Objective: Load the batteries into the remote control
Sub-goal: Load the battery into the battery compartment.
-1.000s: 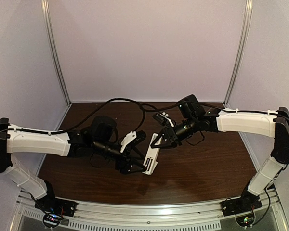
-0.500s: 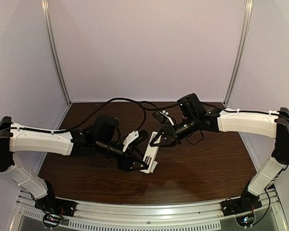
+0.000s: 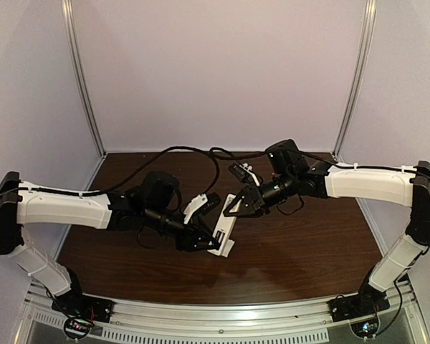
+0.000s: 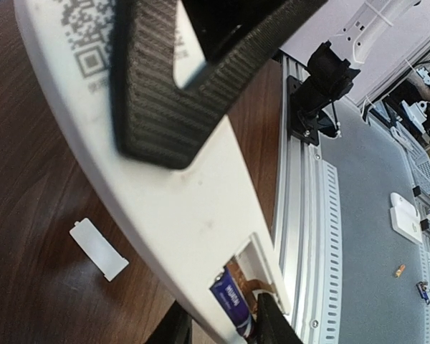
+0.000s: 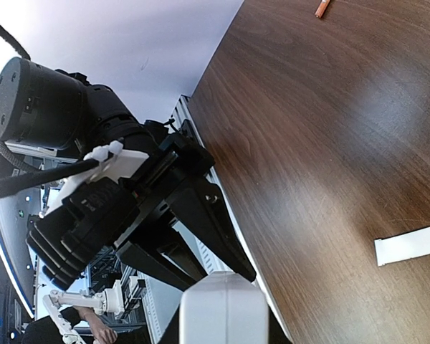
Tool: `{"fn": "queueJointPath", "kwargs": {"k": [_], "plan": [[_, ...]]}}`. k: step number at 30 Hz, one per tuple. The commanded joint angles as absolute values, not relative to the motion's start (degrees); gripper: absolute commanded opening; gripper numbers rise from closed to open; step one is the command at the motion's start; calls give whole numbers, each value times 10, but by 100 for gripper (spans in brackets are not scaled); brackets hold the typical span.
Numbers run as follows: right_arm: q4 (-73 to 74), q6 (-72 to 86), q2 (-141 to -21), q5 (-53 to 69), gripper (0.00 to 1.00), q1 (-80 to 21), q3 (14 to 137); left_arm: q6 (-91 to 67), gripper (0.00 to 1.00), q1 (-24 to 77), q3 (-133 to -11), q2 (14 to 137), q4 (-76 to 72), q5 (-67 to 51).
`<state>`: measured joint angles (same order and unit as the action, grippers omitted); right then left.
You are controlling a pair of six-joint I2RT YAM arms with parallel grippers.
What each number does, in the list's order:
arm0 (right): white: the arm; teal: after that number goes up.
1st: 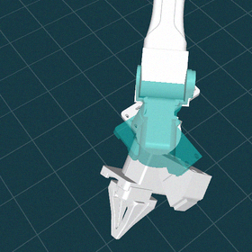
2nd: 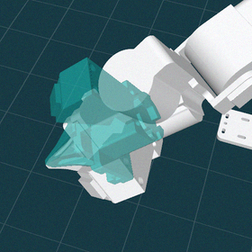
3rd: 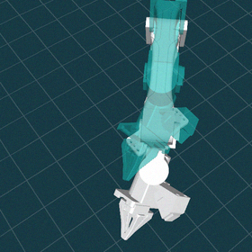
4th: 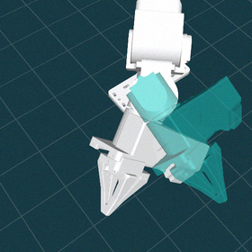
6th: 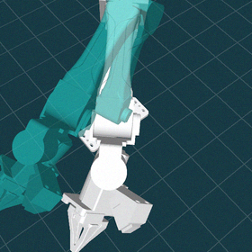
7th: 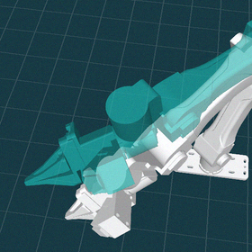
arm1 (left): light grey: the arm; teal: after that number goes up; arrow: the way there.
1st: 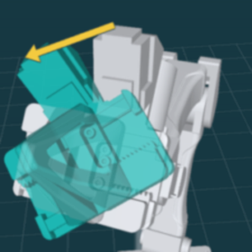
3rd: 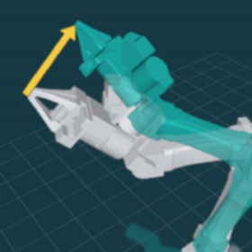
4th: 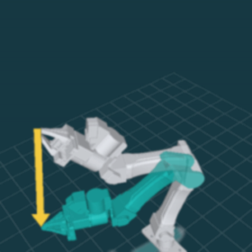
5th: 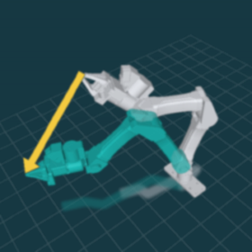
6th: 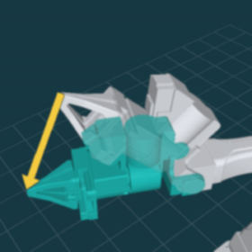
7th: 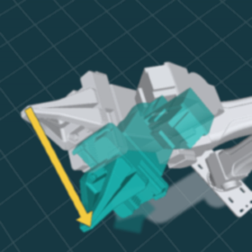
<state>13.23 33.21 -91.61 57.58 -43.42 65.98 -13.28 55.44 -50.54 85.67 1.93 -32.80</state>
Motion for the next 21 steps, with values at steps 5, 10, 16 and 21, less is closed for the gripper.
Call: {"fn": "queueJointPath", "kwargs": {"k": [5, 10, 16, 21], "plan": [[106, 360, -897, 630, 0, -448, 662, -100, 30, 557, -531, 873, 31, -278], [175, 315, -908, 593, 0, -447, 679, -104, 40, 553, -530, 851, 17, -294], [193, 304, -911, 576, 0, -447, 684, -125, 47, 548, -525, 831, 5, -306], [199, 299, -912, 572, 0, -447, 686, -137, 53, 546, -522, 828, -18, -307]]}}
